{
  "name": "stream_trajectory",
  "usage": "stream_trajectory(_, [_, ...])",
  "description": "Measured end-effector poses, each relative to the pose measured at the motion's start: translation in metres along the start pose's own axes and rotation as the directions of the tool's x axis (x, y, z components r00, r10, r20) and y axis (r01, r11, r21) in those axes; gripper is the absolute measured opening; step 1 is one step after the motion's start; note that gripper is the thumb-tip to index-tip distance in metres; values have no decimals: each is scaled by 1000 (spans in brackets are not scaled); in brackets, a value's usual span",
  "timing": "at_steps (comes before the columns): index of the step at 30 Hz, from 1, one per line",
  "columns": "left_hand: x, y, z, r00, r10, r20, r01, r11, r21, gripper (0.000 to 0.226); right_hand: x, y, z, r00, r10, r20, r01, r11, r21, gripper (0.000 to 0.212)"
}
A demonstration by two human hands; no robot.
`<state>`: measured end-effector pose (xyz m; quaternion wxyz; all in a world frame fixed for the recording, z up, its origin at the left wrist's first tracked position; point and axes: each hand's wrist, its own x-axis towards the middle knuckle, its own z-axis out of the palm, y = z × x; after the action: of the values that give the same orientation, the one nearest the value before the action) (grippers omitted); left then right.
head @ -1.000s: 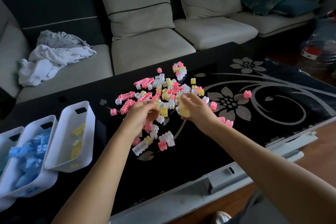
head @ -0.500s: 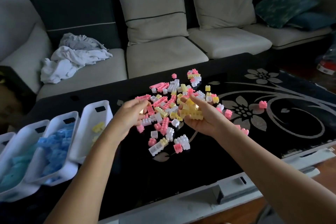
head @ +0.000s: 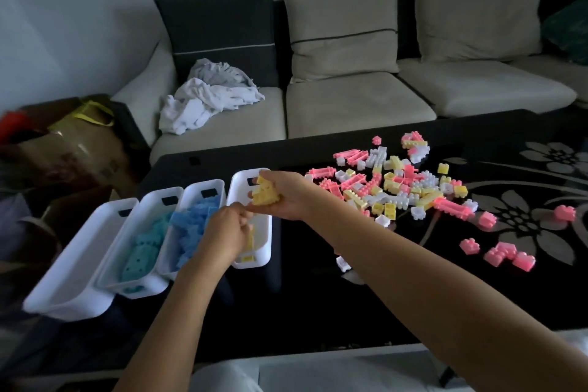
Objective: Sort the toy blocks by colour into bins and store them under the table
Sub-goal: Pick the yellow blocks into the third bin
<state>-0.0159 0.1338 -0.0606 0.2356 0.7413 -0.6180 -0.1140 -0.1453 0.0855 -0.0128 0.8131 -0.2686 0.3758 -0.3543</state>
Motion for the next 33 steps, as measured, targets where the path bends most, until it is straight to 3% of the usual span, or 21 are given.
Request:
stream_trajectory(1, [0, 0, 0, 1000, 11, 3, -11, 1000, 23, 20, 5, 1, 4, 999, 3, -45, -2, 1000, 14, 41])
stream_trajectory(2, [0, 0, -1, 1000, 13, 2, -13, 999, 40, 23, 10, -1, 5, 992, 43, -122, -23, 987, 162, 54])
stream_trajectory(4, [1, -1, 0, 1000, 2, -12, -2, 1000, 24, 27, 9, 1, 7, 987, -35, -159, 40, 999, 28, 65])
stream_trajectory(5, [2, -3, 0, 1000, -11, -25, 11, 1000, 7, 28, 10, 1, 6, 997, 27, -77, -27, 1000, 0, 58])
stream_trajectory(7, [3, -4, 1, 999, -31, -41, 30, 999, -16, 28, 8, -2, 7, 999, 26, 34, -19, 981, -192, 49])
stream_trajectory(12, [1, 5, -1, 995, -6, -103, -4, 995, -99, 26, 9, -18, -12, 996, -11, 86, 40, 940, -340, 44])
stream_trajectory(17, [-8, 37, -2, 973, 168, -158, -198, 960, -198, 21, -22, -45, -54, 983, -120, 138, 175, 838, -517, 30])
stream_trajectory(19, [-13, 55, 8, 955, 285, -86, -298, 911, -284, 18, -40, -54, -82, 975, -184, 126, 222, 742, -633, 24])
stream_trajectory(21, [-17, 69, 22, 915, 401, 38, -371, 874, -313, 17, -53, -59, -112, 964, -225, 139, 244, 554, -796, 23])
stream_trajectory(25, [-23, 91, 56, 816, 513, 268, -449, 853, -266, 16, -72, -53, -165, 963, -260, 73, 131, 217, -967, 19])
stream_trajectory(28, [-27, 101, 80, 789, 528, 314, -520, 846, -115, 32, -80, -47, -189, 952, -303, 42, 51, 22, -998, 23])
stream_trajectory(30, [-28, 105, 92, 797, 523, 303, -548, 837, -3, 39, -82, -43, -201, 919, -394, 23, 4, -48, -999, 34])
stream_trajectory(33, [-25, 109, 100, 812, 504, 296, -532, 847, 17, 32, -76, -37, -212, 866, -497, 57, -22, -151, -988, 51])
